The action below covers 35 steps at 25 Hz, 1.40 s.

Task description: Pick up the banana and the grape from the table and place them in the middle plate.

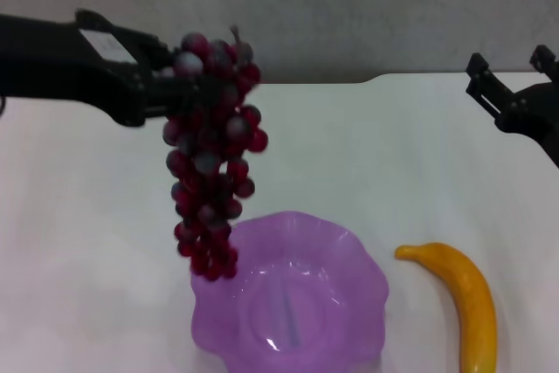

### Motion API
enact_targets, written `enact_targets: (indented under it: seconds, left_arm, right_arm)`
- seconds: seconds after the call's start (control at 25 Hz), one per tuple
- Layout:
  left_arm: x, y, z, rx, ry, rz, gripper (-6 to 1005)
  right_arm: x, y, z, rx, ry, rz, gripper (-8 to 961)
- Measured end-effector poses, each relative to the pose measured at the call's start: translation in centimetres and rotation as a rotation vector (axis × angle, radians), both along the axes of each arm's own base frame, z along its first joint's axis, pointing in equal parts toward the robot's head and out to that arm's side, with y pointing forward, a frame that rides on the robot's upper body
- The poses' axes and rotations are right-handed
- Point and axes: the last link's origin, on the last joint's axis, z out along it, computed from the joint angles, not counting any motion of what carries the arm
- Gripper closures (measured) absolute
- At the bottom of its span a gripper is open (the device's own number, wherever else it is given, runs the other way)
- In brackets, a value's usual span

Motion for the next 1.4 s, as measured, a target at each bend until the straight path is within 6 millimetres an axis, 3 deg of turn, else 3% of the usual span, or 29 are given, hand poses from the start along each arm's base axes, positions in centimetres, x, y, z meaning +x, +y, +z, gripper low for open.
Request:
enact_targets:
  seconds: [0.52, 0.8, 1.04, 1.4]
  left_arm:
    - [-0.3, 1.1, -7.6, -0.249, 0.026, 0.021, 650]
    - [-1.2, 1.9, -11.7, -0.295, 0.086, 0.050, 650]
    - [-3.3, 2.1, -15.8, -0.264, 0.217, 0.032, 652]
    - [-8.2, 4.4, -18.5, -0.066, 0.273, -0.011, 653]
  right_arm:
    - [-0.3, 0.2, -0.1, -0.001, 0.000, 0.011, 102]
    - [-0.3, 0.2, -0.1, -0.002, -0.004, 0.012, 102]
    - [-0.2, 0.3, -0.2, -0.004, -0.009, 0.010, 103]
    - [-0.1, 0.3, -0.2, -0.002, -0.011, 0.009, 102]
